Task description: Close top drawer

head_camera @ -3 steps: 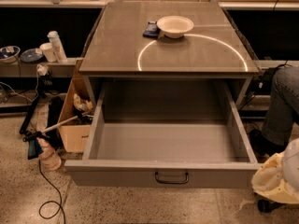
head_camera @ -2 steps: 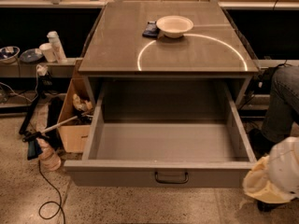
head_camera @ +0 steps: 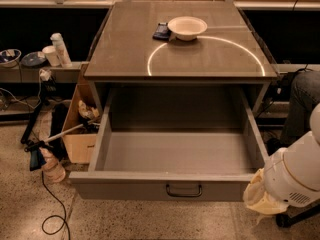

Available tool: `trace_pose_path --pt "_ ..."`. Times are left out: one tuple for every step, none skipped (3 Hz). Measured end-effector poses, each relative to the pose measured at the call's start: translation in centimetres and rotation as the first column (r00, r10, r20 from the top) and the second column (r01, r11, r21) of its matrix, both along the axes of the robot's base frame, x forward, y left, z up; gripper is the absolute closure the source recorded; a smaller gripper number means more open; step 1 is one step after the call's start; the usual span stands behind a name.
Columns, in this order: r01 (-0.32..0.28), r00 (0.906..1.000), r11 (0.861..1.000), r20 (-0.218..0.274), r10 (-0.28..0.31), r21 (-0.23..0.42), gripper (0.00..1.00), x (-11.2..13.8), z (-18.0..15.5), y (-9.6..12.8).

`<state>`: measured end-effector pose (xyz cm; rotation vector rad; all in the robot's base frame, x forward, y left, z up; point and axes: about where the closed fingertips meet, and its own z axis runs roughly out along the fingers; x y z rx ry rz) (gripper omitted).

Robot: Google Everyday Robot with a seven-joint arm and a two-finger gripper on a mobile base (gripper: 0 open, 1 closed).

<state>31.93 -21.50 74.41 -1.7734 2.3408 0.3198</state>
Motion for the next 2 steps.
trace_pose_path --pt "-0.031 0.9993 0.999 -0.020 0.031 0.012 1.00 0.8 -1.4 1.5" --pt "-0.069 0.9967 0.997 -0.042 0.069 0.018 1.00 2.1 -3.2 3.3"
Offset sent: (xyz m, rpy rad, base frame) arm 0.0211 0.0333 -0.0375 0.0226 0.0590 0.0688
